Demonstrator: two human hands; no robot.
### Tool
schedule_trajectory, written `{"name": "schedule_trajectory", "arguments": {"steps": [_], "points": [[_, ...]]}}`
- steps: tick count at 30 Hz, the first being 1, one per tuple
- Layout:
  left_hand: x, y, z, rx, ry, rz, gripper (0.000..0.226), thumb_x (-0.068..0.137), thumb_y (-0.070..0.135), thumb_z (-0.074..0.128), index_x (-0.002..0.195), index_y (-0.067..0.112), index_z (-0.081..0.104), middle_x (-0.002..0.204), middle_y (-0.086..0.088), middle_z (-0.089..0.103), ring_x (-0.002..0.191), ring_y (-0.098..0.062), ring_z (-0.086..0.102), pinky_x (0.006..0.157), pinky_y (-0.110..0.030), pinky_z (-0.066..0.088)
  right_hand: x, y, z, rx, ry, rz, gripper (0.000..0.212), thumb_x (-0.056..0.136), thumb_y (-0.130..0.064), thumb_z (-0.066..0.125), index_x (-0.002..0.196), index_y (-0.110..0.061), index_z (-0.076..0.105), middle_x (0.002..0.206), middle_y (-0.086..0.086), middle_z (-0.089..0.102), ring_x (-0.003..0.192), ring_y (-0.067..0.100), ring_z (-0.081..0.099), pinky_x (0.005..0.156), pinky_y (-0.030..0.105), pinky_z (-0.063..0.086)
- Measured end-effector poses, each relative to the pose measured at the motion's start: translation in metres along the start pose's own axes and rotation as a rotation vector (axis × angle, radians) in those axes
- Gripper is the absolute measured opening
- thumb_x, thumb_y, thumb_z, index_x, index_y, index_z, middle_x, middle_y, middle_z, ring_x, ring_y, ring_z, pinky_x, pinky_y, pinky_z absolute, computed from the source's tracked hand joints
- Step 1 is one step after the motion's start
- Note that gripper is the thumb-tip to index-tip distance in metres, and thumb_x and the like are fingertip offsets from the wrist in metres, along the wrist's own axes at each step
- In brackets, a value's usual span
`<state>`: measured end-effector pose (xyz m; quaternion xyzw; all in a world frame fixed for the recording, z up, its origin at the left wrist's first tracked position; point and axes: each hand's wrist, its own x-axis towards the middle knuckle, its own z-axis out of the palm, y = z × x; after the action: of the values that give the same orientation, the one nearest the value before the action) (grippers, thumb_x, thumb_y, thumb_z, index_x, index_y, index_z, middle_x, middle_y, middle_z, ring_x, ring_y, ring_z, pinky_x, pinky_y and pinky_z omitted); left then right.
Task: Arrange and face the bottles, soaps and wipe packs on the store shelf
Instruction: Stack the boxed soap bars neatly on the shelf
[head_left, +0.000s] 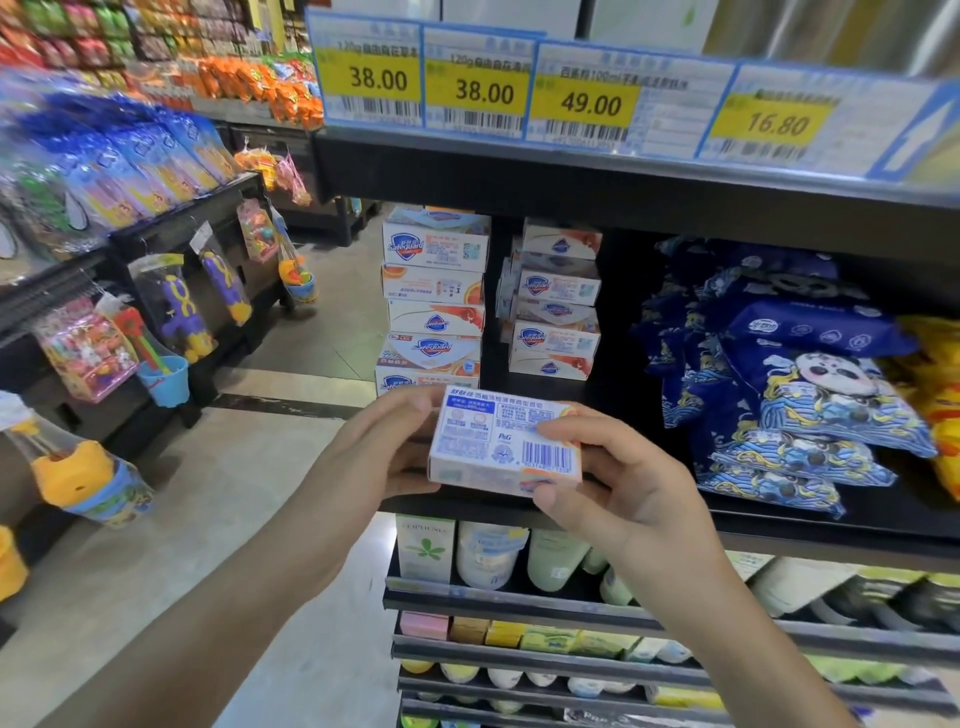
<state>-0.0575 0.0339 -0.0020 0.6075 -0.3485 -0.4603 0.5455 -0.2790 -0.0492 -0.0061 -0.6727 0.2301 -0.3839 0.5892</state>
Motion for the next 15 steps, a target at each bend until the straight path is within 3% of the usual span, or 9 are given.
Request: {"name": "schedule_trajectory", "arguments": {"steps": [2,4,5,8,11,15], "points": [[-0.002,-0.006,-0.005,0.124,-0.011,0.161,0.036,0.102,0.012,0.051,0.112,0.037,0.075,0.116,0.007,0.077,0.105,-0.01,0.074,0.083,-0.033,0.06,0.0,-0.005,0.0,0.026,0.016,0.059,0.034,0.08,-0.013,0.076,0.111,-0.026,0.074,0.122,-0.001,0.072,0.11,0.023,0.07,0.09,0.031,0.058],[-0.008,0.0,0.001,0.227,0.029,0.303,0.062,0.094,-0.015,0.048,0.124,0.036,0.068,0.126,0.013,0.071,0.12,-0.004,0.064,0.09,-0.024,0.056,0.002,-0.008,0.0,0.034,0.035,0.123,0.033,0.081,-0.021,0.075,0.112,-0.03,0.074,0.117,0.001,0.075,0.107,0.022,0.071,0.09,0.032,0.059],[-0.012,0.0,0.003,0.321,0.041,0.385,0.071,0.091,-0.019,0.049,0.13,0.039,0.064,0.132,0.016,0.066,0.129,-0.004,0.057,0.096,-0.025,0.053,0.002,-0.008,0.0,0.05,0.043,0.16,0.033,0.08,-0.025,0.075,0.113,-0.031,0.075,0.116,0.002,0.076,0.105,0.021,0.072,0.089,0.033,0.059],[-0.011,-0.005,0.003,0.518,0.036,0.558,0.073,0.09,-0.004,0.071,0.136,0.051,0.055,0.143,0.022,0.055,0.142,-0.01,0.045,0.109,-0.037,0.047,0.005,-0.008,0.001,0.096,0.07,0.257,0.037,0.077,-0.032,0.075,0.113,-0.03,0.076,0.109,0.008,0.076,0.092,0.022,0.072,0.085,0.032,0.058],[-0.008,-0.006,0.006,0.508,0.042,0.556,0.064,0.089,0.01,0.077,0.133,0.052,0.056,0.138,0.025,0.058,0.138,-0.011,0.049,0.109,-0.044,0.049,0.006,-0.007,0.002,0.139,0.083,0.304,0.038,0.074,-0.035,0.075,0.112,-0.029,0.077,0.099,0.012,0.076,0.086,0.023,0.071,0.081,0.031,0.058],[-0.009,-0.005,0.007,0.493,0.034,0.515,0.052,0.088,0.016,0.079,0.125,0.048,0.061,0.127,0.025,0.066,0.128,-0.01,0.058,0.105,-0.041,0.051,0.006,-0.005,0.002,0.16,0.078,0.334,0.038,0.075,-0.039,0.073,0.112,-0.029,0.078,0.084,0.012,0.072,0.08,0.023,0.07,0.077,0.032,0.057]]}}
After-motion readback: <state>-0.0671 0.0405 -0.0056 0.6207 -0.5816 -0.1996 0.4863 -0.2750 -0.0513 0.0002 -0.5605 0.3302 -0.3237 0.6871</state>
